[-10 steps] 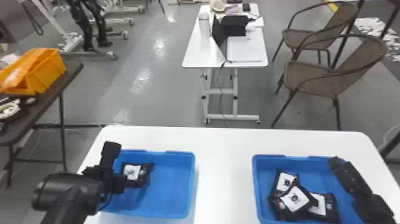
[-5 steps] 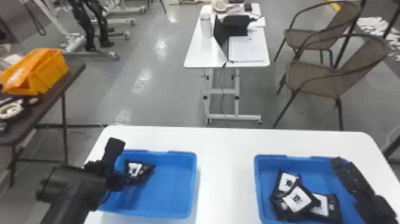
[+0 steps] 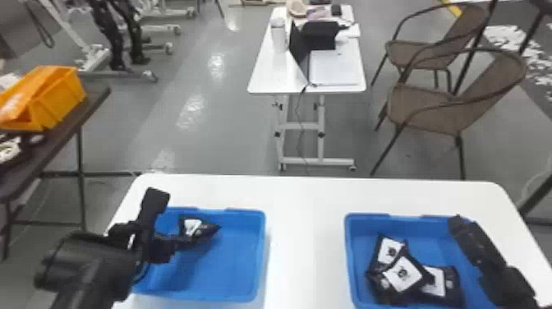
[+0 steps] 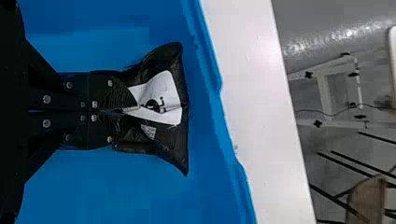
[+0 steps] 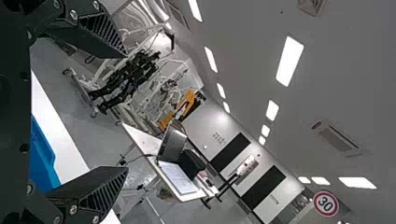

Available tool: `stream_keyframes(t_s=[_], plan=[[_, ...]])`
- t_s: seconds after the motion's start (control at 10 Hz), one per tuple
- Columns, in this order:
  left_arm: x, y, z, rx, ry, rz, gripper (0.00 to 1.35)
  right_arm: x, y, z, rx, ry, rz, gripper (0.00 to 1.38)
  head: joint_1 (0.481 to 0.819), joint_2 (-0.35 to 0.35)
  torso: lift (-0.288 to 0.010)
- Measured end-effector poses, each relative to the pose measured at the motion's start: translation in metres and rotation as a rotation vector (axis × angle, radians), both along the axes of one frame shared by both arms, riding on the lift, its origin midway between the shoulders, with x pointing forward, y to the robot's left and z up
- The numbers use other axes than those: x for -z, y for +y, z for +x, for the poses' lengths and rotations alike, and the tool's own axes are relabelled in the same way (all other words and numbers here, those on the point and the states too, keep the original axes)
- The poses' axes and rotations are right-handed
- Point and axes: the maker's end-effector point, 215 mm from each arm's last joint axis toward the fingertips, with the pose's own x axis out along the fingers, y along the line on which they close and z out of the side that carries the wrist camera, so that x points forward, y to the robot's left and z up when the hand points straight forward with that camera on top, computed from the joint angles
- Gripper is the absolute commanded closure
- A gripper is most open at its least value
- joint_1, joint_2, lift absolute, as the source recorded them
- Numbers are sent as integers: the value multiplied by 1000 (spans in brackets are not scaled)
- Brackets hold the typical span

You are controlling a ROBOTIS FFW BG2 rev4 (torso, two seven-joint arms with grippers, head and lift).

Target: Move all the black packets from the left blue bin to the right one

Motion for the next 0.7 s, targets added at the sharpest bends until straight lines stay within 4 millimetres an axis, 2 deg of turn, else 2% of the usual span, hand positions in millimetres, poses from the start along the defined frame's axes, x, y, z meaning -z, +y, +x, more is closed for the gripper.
stream_keyframes(t_s=[0.1, 0.3, 0.5, 0.6, 0.7], plan=[[-29, -28, 3, 40, -70, -67, 1202, -1, 2, 0, -4, -2, 0, 162, 695, 79, 0], [-86, -92, 0, 113, -171, -206, 1202, -6, 3, 2, -11, -11, -17, 162, 695, 4, 0], [-122, -182, 6, 272, -213, -350, 1202, -19, 14, 11, -60, -28, -121, 162, 695, -93, 0], [-138, -224, 11, 387, -218, -383, 1202, -28, 20, 20, -83, -40, -178, 162, 695, -117, 0], [-150, -259, 19, 494, -224, -381, 1202, -34, 25, 28, -97, -51, -206, 162, 695, -152, 0]])
